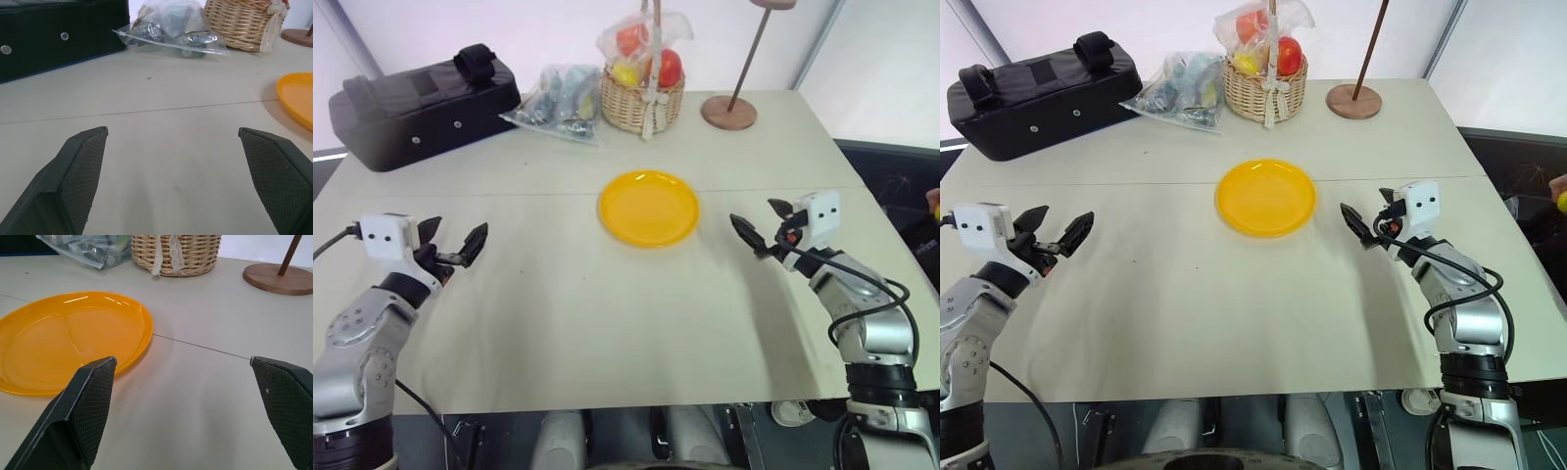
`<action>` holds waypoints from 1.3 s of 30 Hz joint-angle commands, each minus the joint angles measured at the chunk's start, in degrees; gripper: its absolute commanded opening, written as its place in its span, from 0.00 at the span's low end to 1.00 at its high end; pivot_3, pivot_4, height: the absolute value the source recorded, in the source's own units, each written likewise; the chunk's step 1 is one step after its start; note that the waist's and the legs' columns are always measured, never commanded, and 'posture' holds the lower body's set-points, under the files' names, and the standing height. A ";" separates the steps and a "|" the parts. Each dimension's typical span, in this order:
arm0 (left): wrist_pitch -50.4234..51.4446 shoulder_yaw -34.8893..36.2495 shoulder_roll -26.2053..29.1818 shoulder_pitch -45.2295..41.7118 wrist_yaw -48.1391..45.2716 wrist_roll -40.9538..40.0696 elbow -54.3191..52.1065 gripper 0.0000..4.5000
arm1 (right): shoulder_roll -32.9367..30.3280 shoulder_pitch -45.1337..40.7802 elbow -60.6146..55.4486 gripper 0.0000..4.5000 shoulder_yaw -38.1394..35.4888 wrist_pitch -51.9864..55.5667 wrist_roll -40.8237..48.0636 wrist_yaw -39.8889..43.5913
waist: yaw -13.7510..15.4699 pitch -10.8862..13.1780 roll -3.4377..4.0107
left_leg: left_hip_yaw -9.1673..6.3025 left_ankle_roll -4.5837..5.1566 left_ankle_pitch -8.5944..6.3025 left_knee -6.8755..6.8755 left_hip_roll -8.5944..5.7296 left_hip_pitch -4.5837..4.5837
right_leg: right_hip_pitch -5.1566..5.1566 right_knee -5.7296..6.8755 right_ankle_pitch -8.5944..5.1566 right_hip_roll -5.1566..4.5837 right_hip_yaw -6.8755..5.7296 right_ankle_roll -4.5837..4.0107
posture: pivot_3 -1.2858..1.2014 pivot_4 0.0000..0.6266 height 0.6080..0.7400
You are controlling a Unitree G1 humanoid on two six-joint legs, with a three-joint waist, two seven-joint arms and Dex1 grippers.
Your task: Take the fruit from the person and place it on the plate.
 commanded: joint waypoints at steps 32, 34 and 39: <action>-1.76 1.46 -0.32 -1.16 0.05 0.18 -0.73 0.99 | 1.22 -0.73 -1.86 1.00 -0.01 -0.76 -0.49 -0.57 | 0.01 0.00 0.00 | 0.00 0.00 0.00 0.00 0.00 0.00 | 0.00 0.00 0.01 0.00 0.00 0.01 | 0.52 0.24 1.00; -1.79 1.52 -0.32 -1.20 0.05 0.19 -0.65 0.99 | 1.27 -0.76 -1.89 1.00 0.03 -0.73 -0.51 -0.60 | 0.00 0.00 0.00 | 0.00 0.00 0.00 0.00 0.00 0.00 | 0.00 0.00 0.01 0.00 0.00 0.01 | 0.52 0.24 1.00; -1.85 1.58 -0.30 -1.34 0.05 0.31 -0.48 0.99 | 1.30 -0.98 -1.61 1.00 0.09 -0.82 -0.61 -0.62 | 0.00 0.00 0.00 | 0.00 0.00 0.00 0.00 0.00 0.00 | 0.00 0.00 0.01 0.00 0.00 0.02 | 0.52 0.24 1.00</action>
